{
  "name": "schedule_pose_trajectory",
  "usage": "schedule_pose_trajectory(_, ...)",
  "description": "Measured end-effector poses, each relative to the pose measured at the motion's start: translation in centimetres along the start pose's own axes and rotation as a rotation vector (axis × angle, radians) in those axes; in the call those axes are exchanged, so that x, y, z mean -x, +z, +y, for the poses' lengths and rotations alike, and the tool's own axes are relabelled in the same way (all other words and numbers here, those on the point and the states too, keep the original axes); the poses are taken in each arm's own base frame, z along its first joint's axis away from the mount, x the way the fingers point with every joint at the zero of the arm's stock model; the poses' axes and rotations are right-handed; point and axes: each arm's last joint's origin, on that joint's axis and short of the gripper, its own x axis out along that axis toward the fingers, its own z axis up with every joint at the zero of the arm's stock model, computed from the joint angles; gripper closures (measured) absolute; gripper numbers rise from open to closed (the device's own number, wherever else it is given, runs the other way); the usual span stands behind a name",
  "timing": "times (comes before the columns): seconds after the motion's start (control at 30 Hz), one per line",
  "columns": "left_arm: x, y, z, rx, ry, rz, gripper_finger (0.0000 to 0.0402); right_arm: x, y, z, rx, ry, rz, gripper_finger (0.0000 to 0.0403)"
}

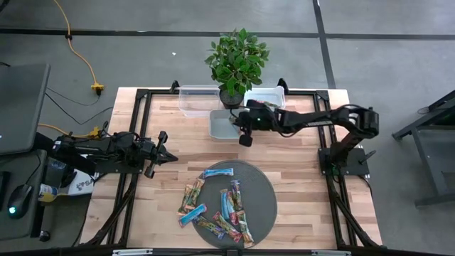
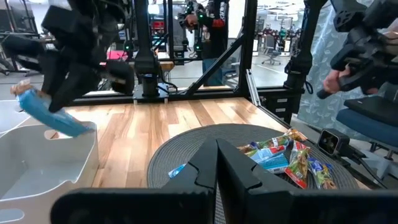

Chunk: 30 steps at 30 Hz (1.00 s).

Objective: Pick and place Granola Bars by type
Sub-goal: Put the orange granola bar into the gray bin

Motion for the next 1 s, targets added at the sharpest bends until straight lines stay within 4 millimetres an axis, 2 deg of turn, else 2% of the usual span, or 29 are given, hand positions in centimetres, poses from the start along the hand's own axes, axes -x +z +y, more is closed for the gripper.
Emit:
schedule_pose_trajectory(0.4, 0.0, 0.0, 0.0, 0.000, 0.001, 0.000, 0.0401, -1.4, -1.3, -0.2, 0.195, 0.006, 0.062, 0.0370)
schedule_pose_trajectory(0.73, 0.0, 0.0, 0.0, 0.000, 0.002, -0.001, 0.0401, -2.8, -3.2, 0.5, 0.184, 0.065, 0.166, 0.0370)
schedule_pose_trajectory(1.0, 0.0, 0.0, 0.0, 0.000, 0.005, 0.000, 0.0401, -2.9, -3.3, 0.5, 0.181, 0.080, 0.171, 0.0368)
